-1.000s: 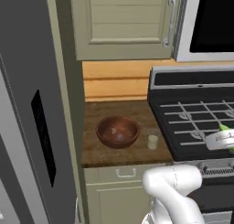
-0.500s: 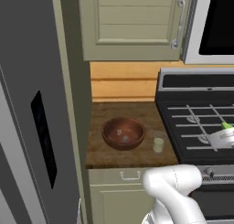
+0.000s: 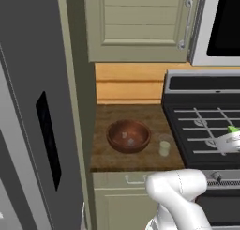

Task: Grab a lemon wedge from the fridge and one ice cube from the ice bowl, and put them in the glass of lemonade.

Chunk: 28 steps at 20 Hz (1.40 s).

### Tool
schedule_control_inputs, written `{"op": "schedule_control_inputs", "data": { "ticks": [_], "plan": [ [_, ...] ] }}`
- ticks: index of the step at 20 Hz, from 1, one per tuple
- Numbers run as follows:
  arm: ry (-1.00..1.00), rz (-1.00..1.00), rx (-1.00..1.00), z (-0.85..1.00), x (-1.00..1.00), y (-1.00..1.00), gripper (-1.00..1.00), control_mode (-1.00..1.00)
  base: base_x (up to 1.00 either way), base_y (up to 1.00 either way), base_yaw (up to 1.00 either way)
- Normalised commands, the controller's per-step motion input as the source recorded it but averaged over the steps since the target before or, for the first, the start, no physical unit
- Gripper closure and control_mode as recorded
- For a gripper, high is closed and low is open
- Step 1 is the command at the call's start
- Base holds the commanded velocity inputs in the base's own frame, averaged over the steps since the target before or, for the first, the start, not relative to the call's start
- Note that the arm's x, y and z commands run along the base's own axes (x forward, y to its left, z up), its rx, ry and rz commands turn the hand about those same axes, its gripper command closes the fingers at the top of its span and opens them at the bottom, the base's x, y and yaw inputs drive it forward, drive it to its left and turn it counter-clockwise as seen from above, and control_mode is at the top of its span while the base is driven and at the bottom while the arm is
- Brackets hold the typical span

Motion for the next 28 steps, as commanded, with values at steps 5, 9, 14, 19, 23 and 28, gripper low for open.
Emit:
{"op": "schedule_control_inputs", "data": {
  "ticks": [5,9,14,19,23,28],
  "plan": [
    [0.00,0.00,0.00,0.00,0.00,0.00,1.00,1.00,-0.05,0.31,0.08],
    [0.00,0.00,0.00,0.00,0.00,0.00,1.00,1.00,-0.01,0.18,0.00],
    [0.00,0.00,0.00,0.00,0.00,0.00,1.00,1.00,0.10,0.66,0.00],
    [0.00,0.00,0.00,0.00,0.00,0.00,1.00,1.00,0.82,0.31,-0.04],
    [0.00,0.00,0.00,0.00,0.00,0.00,1.00,1.00,0.61,-0.14,-0.14],
    [0.00,0.00,0.00,0.00,0.00,0.00,1.00,1.00,0.17,0.00,-0.02]
  ]
}}
